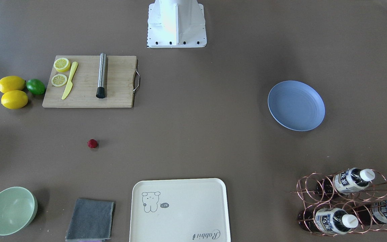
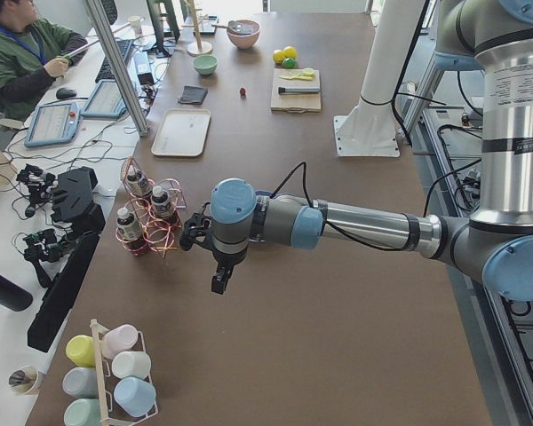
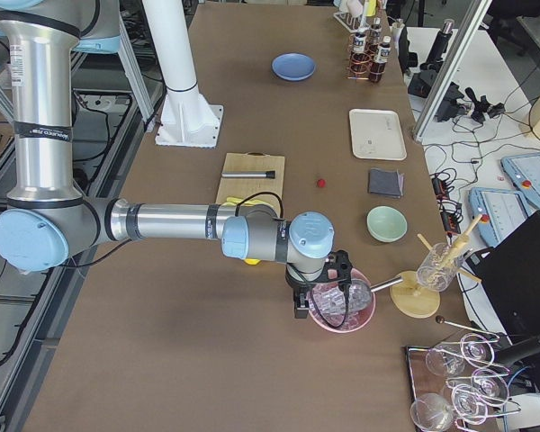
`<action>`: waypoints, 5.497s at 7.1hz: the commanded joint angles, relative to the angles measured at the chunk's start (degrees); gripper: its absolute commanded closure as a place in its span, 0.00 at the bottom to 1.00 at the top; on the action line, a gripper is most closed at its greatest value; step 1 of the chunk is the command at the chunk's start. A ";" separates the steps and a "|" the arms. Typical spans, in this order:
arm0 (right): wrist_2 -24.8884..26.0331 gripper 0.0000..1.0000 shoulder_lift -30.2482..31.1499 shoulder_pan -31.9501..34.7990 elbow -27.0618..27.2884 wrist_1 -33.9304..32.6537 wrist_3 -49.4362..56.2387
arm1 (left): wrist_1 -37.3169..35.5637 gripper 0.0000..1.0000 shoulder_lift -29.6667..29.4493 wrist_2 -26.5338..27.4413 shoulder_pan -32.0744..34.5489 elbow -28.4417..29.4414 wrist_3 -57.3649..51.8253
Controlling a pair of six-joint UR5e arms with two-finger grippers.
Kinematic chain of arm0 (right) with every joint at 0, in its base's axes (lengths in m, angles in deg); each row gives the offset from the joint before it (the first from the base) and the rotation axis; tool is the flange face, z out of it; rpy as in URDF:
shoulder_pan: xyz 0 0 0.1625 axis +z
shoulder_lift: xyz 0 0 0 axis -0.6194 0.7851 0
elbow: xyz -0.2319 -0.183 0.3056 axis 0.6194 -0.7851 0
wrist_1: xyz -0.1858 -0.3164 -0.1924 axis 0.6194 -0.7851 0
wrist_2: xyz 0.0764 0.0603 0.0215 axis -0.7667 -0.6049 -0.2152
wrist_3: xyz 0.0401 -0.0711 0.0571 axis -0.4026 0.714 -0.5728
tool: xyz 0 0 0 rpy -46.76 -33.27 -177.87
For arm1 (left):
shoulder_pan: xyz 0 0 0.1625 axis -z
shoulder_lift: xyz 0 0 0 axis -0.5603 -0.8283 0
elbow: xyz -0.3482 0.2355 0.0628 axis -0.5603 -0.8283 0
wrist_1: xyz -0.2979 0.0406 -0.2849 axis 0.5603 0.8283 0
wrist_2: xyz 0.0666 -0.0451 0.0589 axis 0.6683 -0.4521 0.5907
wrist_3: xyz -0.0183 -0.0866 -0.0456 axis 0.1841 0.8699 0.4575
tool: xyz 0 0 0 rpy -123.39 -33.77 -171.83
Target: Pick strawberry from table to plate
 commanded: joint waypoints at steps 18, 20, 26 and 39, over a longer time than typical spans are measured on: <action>-1.44 0.00 -0.13 0.00 0.55 -0.09 -0.11 | -0.18 0.02 -0.33 -0.09 -0.11 1.39 0.09; -1.44 0.00 -0.13 0.00 0.28 -0.09 -0.11 | -0.18 0.02 -0.33 0.00 -0.11 1.65 0.00; -0.92 0.00 0.57 0.00 0.98 0.00 0.07 | 0.09 0.02 -0.24 0.09 -0.11 2.44 0.00; -1.27 0.00 -0.22 0.00 1.60 0.09 0.07 | 9.14 0.02 -2.44 -0.35 -1.69 5.86 3.51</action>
